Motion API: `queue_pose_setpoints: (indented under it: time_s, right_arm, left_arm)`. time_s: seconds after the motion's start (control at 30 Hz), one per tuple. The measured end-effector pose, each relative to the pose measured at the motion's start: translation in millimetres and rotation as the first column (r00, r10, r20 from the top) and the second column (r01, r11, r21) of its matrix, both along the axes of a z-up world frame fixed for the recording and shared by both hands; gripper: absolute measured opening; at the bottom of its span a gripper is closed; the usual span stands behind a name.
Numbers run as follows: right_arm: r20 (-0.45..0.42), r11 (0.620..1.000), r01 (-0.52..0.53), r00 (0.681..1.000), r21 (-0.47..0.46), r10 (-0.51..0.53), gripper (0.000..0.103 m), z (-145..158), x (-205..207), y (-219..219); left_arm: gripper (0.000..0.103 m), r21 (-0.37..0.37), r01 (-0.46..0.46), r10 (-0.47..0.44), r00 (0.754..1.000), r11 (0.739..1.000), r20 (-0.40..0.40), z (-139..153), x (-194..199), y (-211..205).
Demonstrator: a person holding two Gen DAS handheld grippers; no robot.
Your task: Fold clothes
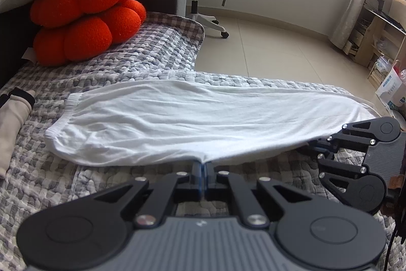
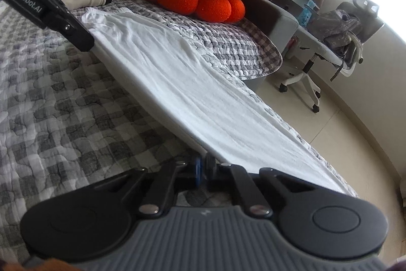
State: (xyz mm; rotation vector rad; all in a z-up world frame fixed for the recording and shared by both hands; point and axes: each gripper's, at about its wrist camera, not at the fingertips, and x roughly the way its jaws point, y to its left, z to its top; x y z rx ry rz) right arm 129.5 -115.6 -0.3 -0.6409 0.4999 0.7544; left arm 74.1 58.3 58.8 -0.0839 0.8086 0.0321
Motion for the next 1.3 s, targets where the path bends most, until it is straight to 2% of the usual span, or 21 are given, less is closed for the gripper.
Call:
queue_pose_setpoints:
  time_s: [0.23,0.4,0.6,0.8,0.87,1.0,1.1,1.2,1.3]
  right_arm:
    - [-0.024,0.999,-0.033,0.999,-0.008,0.033,0.002,12.2,-11.2,-5.4]
    - [-0.029,0.997,-0.05,0.998,-0.056,0.048,0.001,1.8,-13.4,-2.5]
    - [-0.039,0.997,-0.047,0.998,-0.053,0.045,0.002,-1.9,-10.0,-2.5]
    - [-0.037,0.997,-0.048,0.998,-0.056,0.046,0.005,-4.0,-9.1,-2.5]
    - [-0.029,0.997,-0.051,0.998,-0.058,0.05,0.009,-5.6,-10.0,-3.0]
    - [-0.021,0.997,-0.051,0.999,-0.055,0.049,0.013,-5.7,-11.5,-6.3]
    - [-0.042,0.998,-0.05,0.998,-0.043,0.049,0.014,-2.3,-11.6,-14.7]
    - [-0.069,0.999,-0.043,0.997,-0.021,0.041,0.015,5.3,-9.7,-31.4]
    - [-0.104,0.999,0.032,0.994,0.039,-0.028,0.026,15.8,0.6,-62.9]
  left_arm:
    - [0.002,0.025,0.023,-0.022,0.999,0.999,-0.04,-2.5,-2.9,0.4]
    - [0.002,0.051,0.051,-0.046,0.995,0.997,-0.094,-13.0,-2.3,-5.0]
    - [0.002,0.061,0.068,-0.059,0.99,0.996,-0.129,-21.4,-0.8,-6.1]
    - [0.002,0.07,0.129,-0.114,0.976,0.989,-0.188,-33.5,-0.7,-13.7]
    - [0.003,0.042,0.16,-0.148,0.966,0.986,-0.214,-35.7,-0.9,-11.8]
    - [0.007,-0.009,0.18,-0.178,0.961,0.984,-0.212,-29.3,-6.3,-2.6]
    - [0.009,-0.049,0.227,-0.232,0.957,0.973,-0.173,-15.0,-13.9,-0.2]
    - [0.021,-0.063,0.249,-0.256,0.959,0.966,-0.126,-3.1,-17.2,-0.4]
    - [0.026,-0.074,0.228,-0.236,0.965,0.971,-0.115,-7.4,-11.1,-1.3]
